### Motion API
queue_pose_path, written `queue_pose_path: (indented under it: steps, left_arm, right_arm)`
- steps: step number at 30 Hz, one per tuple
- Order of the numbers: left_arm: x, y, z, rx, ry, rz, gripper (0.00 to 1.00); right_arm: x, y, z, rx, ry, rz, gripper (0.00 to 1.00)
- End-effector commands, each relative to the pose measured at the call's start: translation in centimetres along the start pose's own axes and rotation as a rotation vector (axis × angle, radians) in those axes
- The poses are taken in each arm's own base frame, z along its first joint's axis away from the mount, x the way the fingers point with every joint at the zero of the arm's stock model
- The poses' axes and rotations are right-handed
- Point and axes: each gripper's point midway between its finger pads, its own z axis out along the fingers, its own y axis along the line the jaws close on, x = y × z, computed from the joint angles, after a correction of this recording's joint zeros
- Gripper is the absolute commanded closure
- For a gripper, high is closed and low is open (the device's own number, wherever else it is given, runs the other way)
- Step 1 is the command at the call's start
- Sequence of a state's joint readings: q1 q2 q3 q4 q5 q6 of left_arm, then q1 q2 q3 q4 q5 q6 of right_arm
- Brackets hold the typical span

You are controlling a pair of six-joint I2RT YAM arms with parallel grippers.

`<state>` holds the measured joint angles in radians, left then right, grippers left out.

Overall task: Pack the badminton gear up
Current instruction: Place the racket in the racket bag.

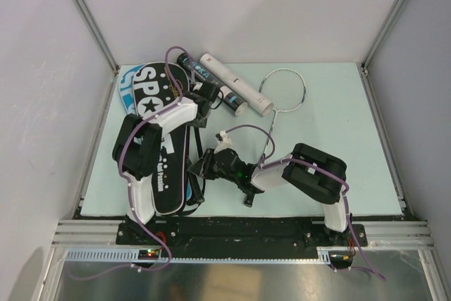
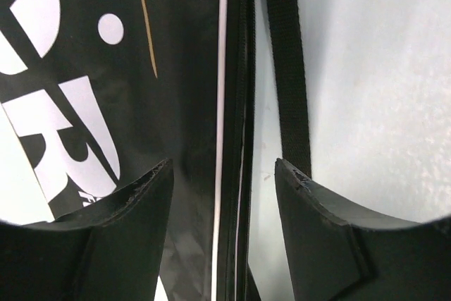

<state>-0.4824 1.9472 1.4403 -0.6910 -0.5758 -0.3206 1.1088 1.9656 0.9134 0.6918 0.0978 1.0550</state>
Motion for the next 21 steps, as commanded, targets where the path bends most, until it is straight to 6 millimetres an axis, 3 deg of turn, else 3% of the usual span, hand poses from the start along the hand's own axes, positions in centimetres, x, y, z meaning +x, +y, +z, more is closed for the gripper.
queue_pose_path:
  steps: [1,6,12,14,18,21]
  left_arm:
    - [-1.7,1.4,1.2,-0.093,-0.031,-0.007,0.37]
    - [-0.6,1.0,3.3,-0.134,0.005,0.012,0.41]
    - [-0.5,0.9,4.0,-0.147,0.004,0.022,0.50]
    - [-0.5,0.6,4.2,-0.127,0.009,0.011,0.58]
    - [-0.4,0.1,4.1,-0.088,0.017,-0.014,0.92]
    - [-1.3,0.9,2.1,-0.063,-0.022,-0.054,0.99]
  right_arm:
    - [-1.6,1.9,-0.1,-0.061,-0.091,-0.005,0.85]
    - [-1.8,1.2,-0.3,-0.044,-0.105,-0.001,0.85]
    - [-1.9,0.8,-0.5,-0.031,-0.107,-0.007,0.85]
    - [-1.8,0.8,-0.6,-0.030,-0.107,-0.013,0.85]
    - [-1.5,1.2,-0.6,-0.042,-0.107,-0.016,0.85]
    - [-1.6,1.3,-0.9,-0.029,-0.117,-0.034,0.87]
